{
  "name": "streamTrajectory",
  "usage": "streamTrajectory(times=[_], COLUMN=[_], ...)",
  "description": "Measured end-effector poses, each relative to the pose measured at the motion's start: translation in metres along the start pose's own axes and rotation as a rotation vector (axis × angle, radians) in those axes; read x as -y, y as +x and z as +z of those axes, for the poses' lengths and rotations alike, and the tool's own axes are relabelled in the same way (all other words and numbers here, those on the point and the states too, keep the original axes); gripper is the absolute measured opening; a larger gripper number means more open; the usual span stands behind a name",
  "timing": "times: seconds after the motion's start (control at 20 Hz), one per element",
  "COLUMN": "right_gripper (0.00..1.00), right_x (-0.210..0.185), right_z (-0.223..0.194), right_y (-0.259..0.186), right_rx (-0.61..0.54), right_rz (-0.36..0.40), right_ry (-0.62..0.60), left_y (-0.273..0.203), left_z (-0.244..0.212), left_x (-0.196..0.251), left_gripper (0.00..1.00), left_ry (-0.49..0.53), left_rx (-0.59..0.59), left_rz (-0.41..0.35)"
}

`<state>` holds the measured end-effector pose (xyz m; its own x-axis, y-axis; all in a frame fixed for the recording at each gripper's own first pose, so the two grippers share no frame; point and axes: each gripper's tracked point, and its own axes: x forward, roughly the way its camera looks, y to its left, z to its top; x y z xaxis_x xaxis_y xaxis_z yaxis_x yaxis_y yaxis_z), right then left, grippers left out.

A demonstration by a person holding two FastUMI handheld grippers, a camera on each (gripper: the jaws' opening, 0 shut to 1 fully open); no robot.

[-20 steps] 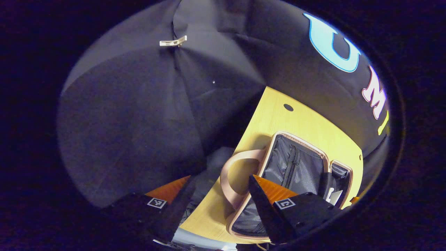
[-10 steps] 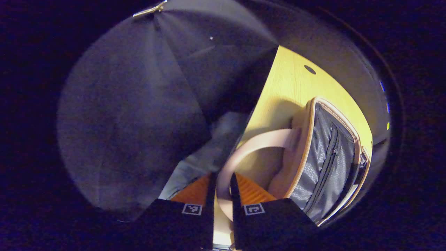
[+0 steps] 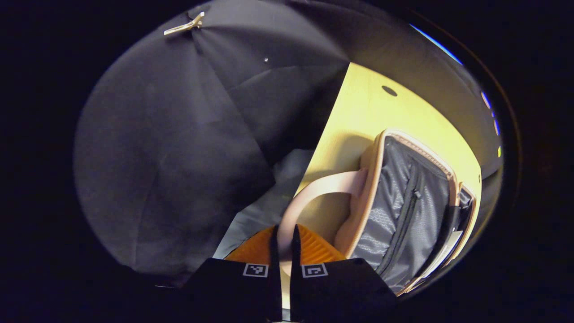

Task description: First open the suitcase, pack the skin care products into it, and then close the suitcase.

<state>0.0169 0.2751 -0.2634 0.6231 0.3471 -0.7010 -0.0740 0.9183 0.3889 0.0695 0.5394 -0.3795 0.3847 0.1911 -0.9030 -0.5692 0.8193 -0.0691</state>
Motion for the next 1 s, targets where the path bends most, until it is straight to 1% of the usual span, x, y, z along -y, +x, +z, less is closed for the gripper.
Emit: streamTrajectory(times=[0.1, 0.15, 0.3, 0.4, 0.6, 0.65, 0.75, 0.85, 1.0], right_gripper=[0.98, 0.98, 0.98, 0.97, 0.98, 0.97, 0.98, 0.98, 0.97], right_x=[-0.004, -0.006, -0.011, -0.016, -0.021, -0.017, -0.007, 0.002, 0.023], right_z=[0.005, 0.005, 0.008, 0.013, 0.017, 0.018, 0.028, 0.035, 0.039], right_y=[-0.006, -0.006, -0.002, -0.004, -0.009, -0.01, -0.013, -0.019, -0.024], right_rx=[0.015, 0.018, 0.017, 0.026, 0.038, 0.038, 0.059, 0.086, 0.093], right_rz=[0.01, 0.015, 0.039, 0.06, 0.098, 0.092, 0.083, 0.08, 0.057], right_ry=[-0.038, -0.053, -0.081, -0.083, -0.092, -0.081, -0.061, -0.062, -0.031], left_y=[-0.023, -0.034, -0.074, -0.099, -0.119, -0.124, -0.143, -0.167, -0.197], left_z=[0.011, 0.014, 0.028, 0.029, 0.034, 0.035, 0.04, 0.041, 0.032], left_x=[0.006, 0.009, 0.02, 0.029, 0.048, 0.056, 0.076, 0.101, 0.149], left_gripper=[0.11, 0.11, 0.08, 0.07, 0.07, 0.08, 0.07, 0.07, 0.07], left_ry=[-0.006, 0.006, 0.075, 0.102, 0.098, 0.096, 0.095, 0.116, 0.138], left_rx=[0.055, 0.074, 0.162, 0.208, 0.289, 0.306, 0.332, 0.362, 0.373], left_rz=[-0.055, -0.074, -0.101, -0.124, -0.207, -0.231, -0.295, -0.357, -0.487])
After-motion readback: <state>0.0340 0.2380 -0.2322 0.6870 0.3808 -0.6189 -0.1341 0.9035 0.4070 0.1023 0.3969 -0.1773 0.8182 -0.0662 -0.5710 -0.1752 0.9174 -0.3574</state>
